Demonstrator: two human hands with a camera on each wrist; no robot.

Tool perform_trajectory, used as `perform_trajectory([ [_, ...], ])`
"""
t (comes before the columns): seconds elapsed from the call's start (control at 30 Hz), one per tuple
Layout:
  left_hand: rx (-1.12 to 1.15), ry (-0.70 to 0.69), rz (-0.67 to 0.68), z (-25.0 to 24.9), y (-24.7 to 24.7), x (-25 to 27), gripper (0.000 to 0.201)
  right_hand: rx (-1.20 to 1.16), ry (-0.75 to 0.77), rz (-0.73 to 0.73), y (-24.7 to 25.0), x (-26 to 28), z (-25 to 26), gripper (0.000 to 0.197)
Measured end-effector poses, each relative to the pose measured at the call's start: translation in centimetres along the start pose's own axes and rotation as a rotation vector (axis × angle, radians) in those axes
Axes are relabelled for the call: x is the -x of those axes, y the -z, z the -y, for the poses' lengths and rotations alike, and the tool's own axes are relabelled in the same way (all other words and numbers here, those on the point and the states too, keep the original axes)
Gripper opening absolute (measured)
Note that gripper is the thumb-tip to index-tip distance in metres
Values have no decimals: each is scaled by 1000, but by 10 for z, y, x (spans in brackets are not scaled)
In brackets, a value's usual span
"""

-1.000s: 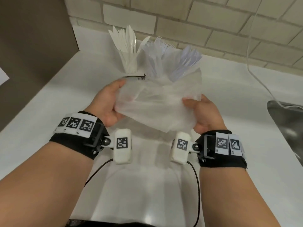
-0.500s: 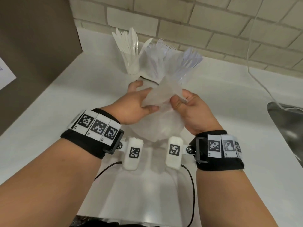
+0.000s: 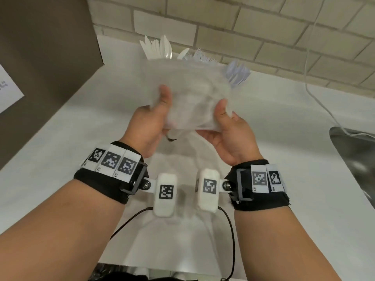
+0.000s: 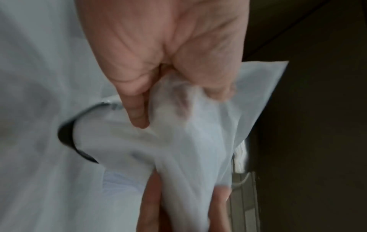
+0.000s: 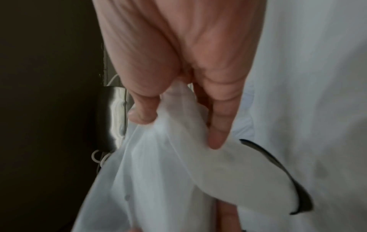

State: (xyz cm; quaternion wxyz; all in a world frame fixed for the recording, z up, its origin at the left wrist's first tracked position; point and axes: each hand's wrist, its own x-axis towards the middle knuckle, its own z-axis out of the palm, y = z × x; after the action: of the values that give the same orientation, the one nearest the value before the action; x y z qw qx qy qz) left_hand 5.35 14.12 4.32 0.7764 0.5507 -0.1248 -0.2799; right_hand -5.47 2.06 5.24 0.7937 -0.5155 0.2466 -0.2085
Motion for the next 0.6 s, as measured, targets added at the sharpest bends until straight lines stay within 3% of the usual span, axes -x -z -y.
perform_trajectory([
  [0.1, 255, 129, 9, -4, 6, -3, 34, -68, 7, -74, 7, 0, 0, 30],
  [0.2, 360, 181, -20, -4, 2, 0, 17, -58, -39, -111, 3, 5, -6, 4],
  [0.27, 377, 175, -69, -2, 2, -1, 10, 83, -27, -239, 3, 4, -14, 7],
  [0.37, 211, 7, -323, 0, 8, -6, 13, 352, 22, -409, 4, 5, -14, 35],
  [0.43, 30, -111, -407, 0, 8, -5, 24, 361, -37, -290, 2, 9, -7, 41],
  [0.47, -24, -129, -376, 0, 5, -3, 25, 317, -100, -177, -2, 11, -4, 47],
  [0.57, -25, -63, -100, 3, -8, 7, 6, 132, -248, 58, -11, 13, -1, 66],
  [0.6, 17, -12, 10, 3, -9, 10, 12, 107, -257, 75, -13, 11, -3, 65],
])
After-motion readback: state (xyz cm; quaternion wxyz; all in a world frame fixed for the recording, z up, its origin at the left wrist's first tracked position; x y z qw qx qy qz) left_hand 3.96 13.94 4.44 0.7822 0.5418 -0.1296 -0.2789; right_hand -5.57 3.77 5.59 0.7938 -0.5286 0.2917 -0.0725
